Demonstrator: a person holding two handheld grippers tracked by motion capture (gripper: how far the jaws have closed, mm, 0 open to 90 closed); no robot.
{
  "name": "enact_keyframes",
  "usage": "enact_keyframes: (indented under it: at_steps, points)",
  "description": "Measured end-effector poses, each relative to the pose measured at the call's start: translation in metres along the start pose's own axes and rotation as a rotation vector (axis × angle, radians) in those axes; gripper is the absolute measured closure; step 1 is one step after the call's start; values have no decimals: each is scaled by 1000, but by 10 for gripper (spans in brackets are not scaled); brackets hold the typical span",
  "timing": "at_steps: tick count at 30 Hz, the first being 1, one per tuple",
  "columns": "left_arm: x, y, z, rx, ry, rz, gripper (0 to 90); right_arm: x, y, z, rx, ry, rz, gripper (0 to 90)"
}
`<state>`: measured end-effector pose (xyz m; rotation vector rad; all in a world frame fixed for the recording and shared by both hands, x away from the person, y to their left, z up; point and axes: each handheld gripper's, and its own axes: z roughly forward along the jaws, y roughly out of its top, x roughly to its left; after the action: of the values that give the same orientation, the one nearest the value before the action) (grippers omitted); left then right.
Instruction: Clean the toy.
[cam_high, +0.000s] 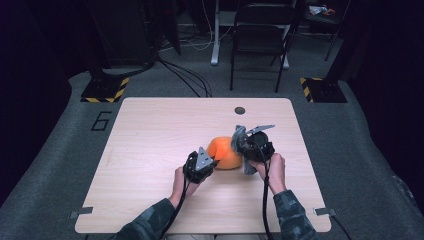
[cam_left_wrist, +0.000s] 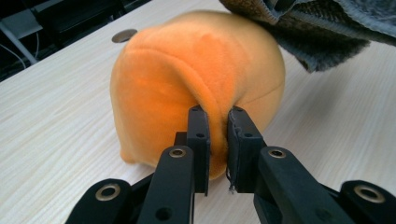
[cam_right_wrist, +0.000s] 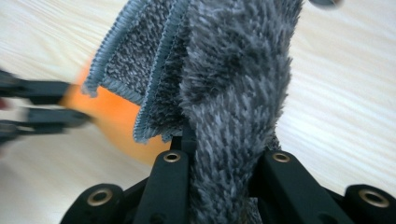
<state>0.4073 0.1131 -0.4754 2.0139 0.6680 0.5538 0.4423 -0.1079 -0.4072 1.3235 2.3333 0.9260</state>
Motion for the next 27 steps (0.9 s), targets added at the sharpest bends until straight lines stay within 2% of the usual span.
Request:
enact_keyframes:
  at_steps: [2,4,5,6,9,11,14,16,19,21,22,23,26,27]
  points:
    - [0,2,-2,-10,-9,-13,810,13,4,-3,-3,23,-42,775]
    - [-3,5,-4,-8,-21,-3,810,28,6,0,7,24,-84,772]
    - [-4,5,-3,-12,-23,-3,810,36,5,1,17,-3,-98,771]
    - [-4,5,-3,-8,-34,-3,810,40,5,4,4,-28,-116,770]
    - [-5,3,1,2,-49,4,810,46,2,10,8,-82,-137,770]
    - [-6,2,4,4,-41,20,810,51,1,15,36,-131,-199,771]
    - [-4,1,4,16,-56,11,810,59,-1,20,78,-207,-257,776]
    - [-4,1,4,20,-64,11,810,57,-2,21,77,-222,-269,778]
    - [-3,1,4,22,-73,9,809,47,-3,20,91,-199,-254,779]
    - [-2,0,4,23,-80,4,808,39,-4,20,94,-182,-235,778]
    - [-2,0,4,21,-81,-1,808,36,-4,20,107,-173,-203,779]
    - [-2,0,4,20,-82,-4,808,31,-4,21,99,-166,-214,778]
    - [-1,0,4,24,-81,-6,806,23,-6,21,116,-173,-201,778]
    - [-1,0,4,23,-81,-7,806,21,-7,22,126,-179,-182,778]
